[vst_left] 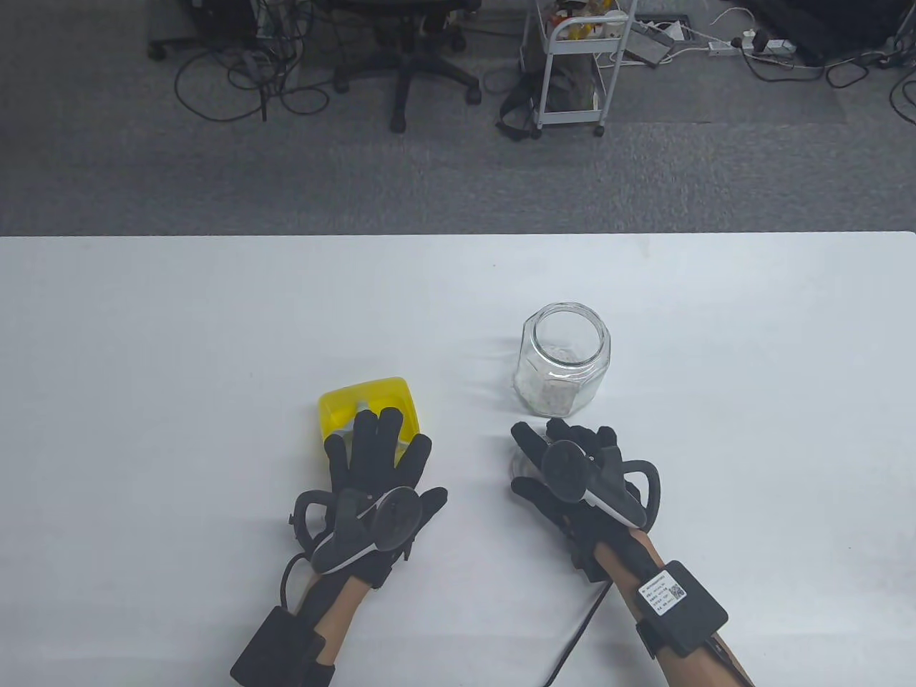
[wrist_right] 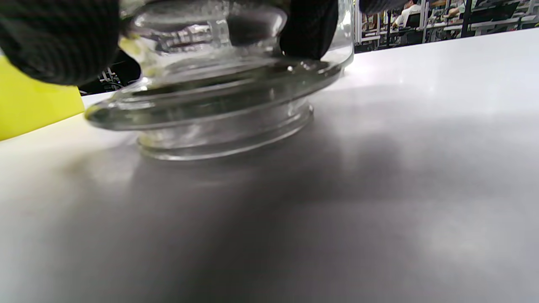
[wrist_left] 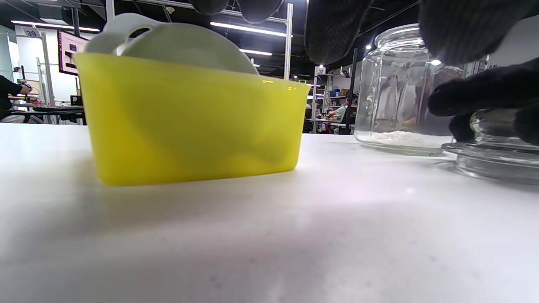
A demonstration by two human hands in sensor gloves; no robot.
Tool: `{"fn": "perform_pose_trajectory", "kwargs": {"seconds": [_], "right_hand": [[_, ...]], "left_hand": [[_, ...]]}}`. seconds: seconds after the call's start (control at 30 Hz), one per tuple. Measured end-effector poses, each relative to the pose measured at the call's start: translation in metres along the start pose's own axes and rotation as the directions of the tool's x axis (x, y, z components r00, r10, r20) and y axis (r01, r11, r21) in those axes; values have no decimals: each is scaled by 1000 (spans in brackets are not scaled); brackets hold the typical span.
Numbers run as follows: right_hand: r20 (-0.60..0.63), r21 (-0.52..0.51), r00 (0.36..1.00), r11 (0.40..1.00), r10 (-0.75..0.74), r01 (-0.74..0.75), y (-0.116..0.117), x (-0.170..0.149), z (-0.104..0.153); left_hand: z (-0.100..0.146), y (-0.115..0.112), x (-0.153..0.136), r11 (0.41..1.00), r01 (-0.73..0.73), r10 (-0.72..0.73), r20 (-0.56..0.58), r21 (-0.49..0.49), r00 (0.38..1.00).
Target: Transfer rice through funnel into glass jar
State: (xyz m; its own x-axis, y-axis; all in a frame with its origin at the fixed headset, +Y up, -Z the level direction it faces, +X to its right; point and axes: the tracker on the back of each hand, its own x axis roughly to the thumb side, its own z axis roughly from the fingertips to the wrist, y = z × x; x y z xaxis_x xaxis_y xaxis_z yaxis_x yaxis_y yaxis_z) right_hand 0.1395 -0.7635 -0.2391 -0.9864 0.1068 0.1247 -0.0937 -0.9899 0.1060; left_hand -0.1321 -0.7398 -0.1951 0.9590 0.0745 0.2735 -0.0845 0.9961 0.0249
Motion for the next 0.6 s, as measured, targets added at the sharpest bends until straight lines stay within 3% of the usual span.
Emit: {"fn": "perform_pose_trajectory", "kwargs": {"seconds": [0.43, 0.6], "right_hand": [[10, -47, 1000, 999, -9, 10, -3, -3, 1], [17, -153, 994, 982, -110, 111, -16, -11, 5]], "left_hand": [[0, 0, 1, 1000, -4, 4, 6, 1, 1000], [0, 0, 1, 1000, -3, 3, 9, 3, 1000]]}}
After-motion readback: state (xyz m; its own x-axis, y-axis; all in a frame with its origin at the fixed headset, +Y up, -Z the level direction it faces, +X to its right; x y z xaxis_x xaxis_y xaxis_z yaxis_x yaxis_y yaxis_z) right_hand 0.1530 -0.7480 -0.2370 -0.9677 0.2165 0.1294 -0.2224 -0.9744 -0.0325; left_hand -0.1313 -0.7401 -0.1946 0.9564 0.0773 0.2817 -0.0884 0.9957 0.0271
